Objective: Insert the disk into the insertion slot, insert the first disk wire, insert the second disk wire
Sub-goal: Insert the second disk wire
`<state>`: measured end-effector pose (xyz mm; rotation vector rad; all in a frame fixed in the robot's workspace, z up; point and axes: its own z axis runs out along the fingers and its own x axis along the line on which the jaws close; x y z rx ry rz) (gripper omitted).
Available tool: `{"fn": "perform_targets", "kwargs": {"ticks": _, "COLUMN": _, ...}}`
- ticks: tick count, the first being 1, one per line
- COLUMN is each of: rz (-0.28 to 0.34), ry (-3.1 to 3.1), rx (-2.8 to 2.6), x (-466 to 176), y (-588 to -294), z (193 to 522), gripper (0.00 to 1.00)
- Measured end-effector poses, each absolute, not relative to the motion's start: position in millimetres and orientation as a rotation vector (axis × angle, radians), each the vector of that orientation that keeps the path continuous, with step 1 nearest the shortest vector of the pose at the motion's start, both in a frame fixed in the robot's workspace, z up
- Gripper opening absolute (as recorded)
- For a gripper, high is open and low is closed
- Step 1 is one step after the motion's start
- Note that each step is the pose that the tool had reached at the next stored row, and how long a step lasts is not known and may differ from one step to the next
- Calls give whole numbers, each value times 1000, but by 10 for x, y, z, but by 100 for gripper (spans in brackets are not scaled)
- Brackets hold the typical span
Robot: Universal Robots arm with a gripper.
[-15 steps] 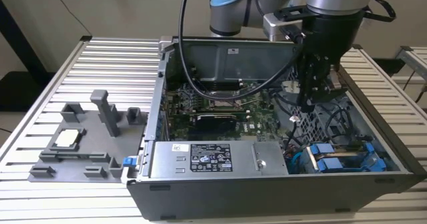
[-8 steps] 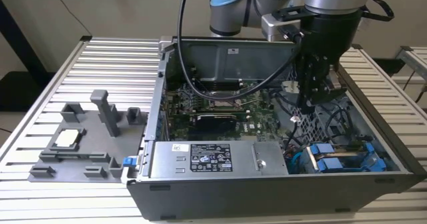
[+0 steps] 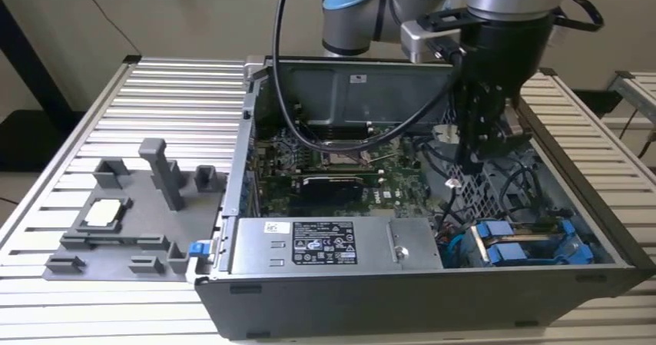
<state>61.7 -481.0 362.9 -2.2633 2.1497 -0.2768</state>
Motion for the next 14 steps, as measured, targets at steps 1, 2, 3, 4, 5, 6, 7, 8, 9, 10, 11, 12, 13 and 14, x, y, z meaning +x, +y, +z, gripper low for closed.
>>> {"fn": "perform_targets", "kwargs": {"ticks": 1, "rz": -277, "ry": 2150, "rx": -2263, "x": 617, "y": -4803, "z": 3629, "gripper": 27}}
{"fn": "perform_targets", "kwargs": {"ticks": 2, "rz": -277, "ry": 2149, "rx": -2263, "x": 617, "y": -4800, "z": 3629, "gripper": 27}}
{"fn": "perform_targets", "kwargs": {"ticks": 3, "rz": -277, "ry": 2149, "rx": -2263, "x": 617, "y": -4800, "z": 3629, "gripper": 27}}
{"fn": "perform_targets", "kwargs": {"ticks": 4, "rz": -277, "ry": 2149, "rx": -2263, "x": 617, "y": -4800, "z": 3629, "gripper": 27}}
{"fn": "perform_targets", "kwargs": {"ticks": 5, "rz": -277, "ry": 2150, "rx": -2263, "x": 616, "y": -4800, "z": 3629, "gripper": 27}}
{"fn": "perform_targets", "kwargs": {"ticks": 6, "rz": -277, "ry": 2150, "rx": -2263, "x": 617, "y": -4800, "z": 3629, "gripper": 27}}
{"fn": "perform_targets", "kwargs": {"ticks": 7, "rz": -277, "ry": 2150, "rx": -2263, "x": 617, "y": -4799, "z": 3629, "gripper": 27}}
{"fn": "perform_targets", "kwargs": {"ticks": 8, "rz": -277, "ry": 2150, "rx": -2263, "x": 617, "y": -4799, "z": 3628, "gripper": 27}}
{"fn": "perform_targets", "kwargs": {"ticks": 9, "rz": -277, "ry": 2150, "rx": -2263, "x": 616, "y": -4799, "z": 3629, "gripper": 25}}
{"fn": "perform_targets", "kwargs": {"ticks": 10, "rz": -277, "ry": 2150, "rx": -2263, "x": 617, "y": -4799, "z": 3629, "gripper": 18}}
{"fn": "perform_targets", "kwargs": {"ticks": 11, "rz": -277, "ry": 2150, "rx": -2263, "x": 617, "y": -4799, "z": 3629, "gripper": 18}}
{"fn": "perform_targets", "kwargs": {"ticks": 12, "rz": -277, "ry": 2150, "rx": -2263, "x": 617, "y": -4799, "z": 3629, "gripper": 18}}
{"fn": "perform_targets", "kwargs": {"ticks": 13, "rz": -277, "ry": 2150, "rx": -2263, "x": 617, "y": -4799, "z": 3629, "gripper": 16}}
{"fn": "perform_targets", "kwargs": {"ticks": 14, "rz": -277, "ry": 2150, "rx": -2263, "x": 617, "y": -4799, "z": 3629, "gripper": 16}}
